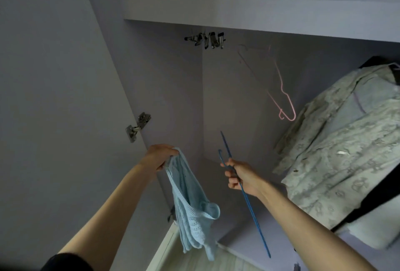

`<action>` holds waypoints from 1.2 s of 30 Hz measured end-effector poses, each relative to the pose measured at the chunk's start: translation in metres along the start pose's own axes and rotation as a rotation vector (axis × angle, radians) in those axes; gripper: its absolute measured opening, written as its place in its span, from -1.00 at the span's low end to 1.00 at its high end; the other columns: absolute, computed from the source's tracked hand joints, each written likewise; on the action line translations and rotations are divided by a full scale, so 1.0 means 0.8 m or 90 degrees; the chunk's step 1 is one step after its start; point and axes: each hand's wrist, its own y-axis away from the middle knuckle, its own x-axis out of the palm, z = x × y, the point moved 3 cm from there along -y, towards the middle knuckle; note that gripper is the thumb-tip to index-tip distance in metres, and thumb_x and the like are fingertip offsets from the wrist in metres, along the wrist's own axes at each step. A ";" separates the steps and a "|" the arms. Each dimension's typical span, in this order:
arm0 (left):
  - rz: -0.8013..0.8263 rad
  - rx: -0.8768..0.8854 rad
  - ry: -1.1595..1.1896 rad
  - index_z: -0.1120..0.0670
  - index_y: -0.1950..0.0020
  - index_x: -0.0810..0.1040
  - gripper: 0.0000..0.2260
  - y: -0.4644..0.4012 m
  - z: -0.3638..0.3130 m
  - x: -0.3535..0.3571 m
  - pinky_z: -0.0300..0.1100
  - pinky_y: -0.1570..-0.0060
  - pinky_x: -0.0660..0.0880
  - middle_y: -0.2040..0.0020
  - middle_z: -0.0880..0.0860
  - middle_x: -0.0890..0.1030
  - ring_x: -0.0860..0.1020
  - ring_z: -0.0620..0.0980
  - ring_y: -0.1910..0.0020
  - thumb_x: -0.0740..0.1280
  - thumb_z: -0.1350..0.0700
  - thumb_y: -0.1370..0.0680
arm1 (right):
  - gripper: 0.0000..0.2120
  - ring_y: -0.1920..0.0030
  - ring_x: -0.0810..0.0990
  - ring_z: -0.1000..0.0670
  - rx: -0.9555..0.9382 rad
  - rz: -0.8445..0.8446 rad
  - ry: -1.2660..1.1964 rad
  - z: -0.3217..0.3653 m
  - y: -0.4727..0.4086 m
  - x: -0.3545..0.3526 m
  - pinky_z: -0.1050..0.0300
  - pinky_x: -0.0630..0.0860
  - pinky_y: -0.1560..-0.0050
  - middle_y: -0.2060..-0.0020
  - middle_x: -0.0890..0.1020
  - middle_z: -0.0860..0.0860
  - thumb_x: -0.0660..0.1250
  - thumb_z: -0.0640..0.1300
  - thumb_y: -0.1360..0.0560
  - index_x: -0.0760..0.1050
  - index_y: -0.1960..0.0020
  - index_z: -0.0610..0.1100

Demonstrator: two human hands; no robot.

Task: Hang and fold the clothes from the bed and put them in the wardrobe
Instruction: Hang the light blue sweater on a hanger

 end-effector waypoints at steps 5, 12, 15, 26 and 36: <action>-0.009 -0.026 -0.010 0.15 0.05 0.55 -0.92 -0.002 0.013 0.001 -0.25 0.46 0.12 0.43 0.06 0.28 0.21 -0.03 0.47 0.35 0.29 -0.49 | -0.68 0.61 0.27 0.11 0.028 -0.014 0.207 -0.004 0.009 -0.015 0.24 0.23 0.43 0.40 0.43 -0.02 0.04 0.22 -0.59 0.33 0.05 -0.03; -0.003 -0.066 0.022 0.07 0.20 0.53 -0.86 -0.004 0.029 0.011 -0.20 0.38 0.13 0.38 0.06 0.29 0.22 -0.03 0.42 0.36 0.30 -0.47 | -0.86 0.42 0.34 0.09 -0.024 0.190 -0.046 0.015 0.037 -0.035 0.25 0.24 0.49 0.23 0.52 -0.05 0.32 -0.19 -0.44 0.38 0.24 -0.07; -0.002 -0.064 0.031 0.07 0.16 0.54 -0.88 -0.001 0.025 0.013 -0.21 0.37 0.18 0.36 0.06 0.34 0.27 -0.03 0.41 0.36 0.29 -0.47 | -0.81 0.48 0.29 0.19 -0.164 0.117 0.142 0.016 0.037 -0.039 0.35 0.17 0.52 0.33 0.38 0.03 0.27 -0.35 -0.52 0.43 0.13 -0.07; 0.024 -0.041 0.152 0.12 0.34 0.49 -0.76 0.027 -0.008 -0.017 -0.36 0.61 0.37 0.57 0.01 0.42 0.36 -0.11 0.66 0.28 0.33 -0.51 | -0.73 0.54 0.29 0.17 -0.364 0.079 -0.226 0.097 0.066 -0.044 0.24 0.14 0.35 0.54 0.38 0.11 0.06 -0.19 -0.61 0.48 0.15 -0.13; 0.015 0.071 0.262 0.17 0.22 0.53 -0.90 0.066 -0.084 -0.037 -0.30 0.50 0.51 0.47 0.01 0.61 0.60 -0.09 0.47 0.33 0.28 -0.50 | -0.58 0.59 0.24 0.13 -0.293 0.160 -0.454 0.075 0.056 0.026 0.20 0.11 0.34 0.61 0.33 0.09 0.12 -0.09 -0.60 0.47 0.40 -0.06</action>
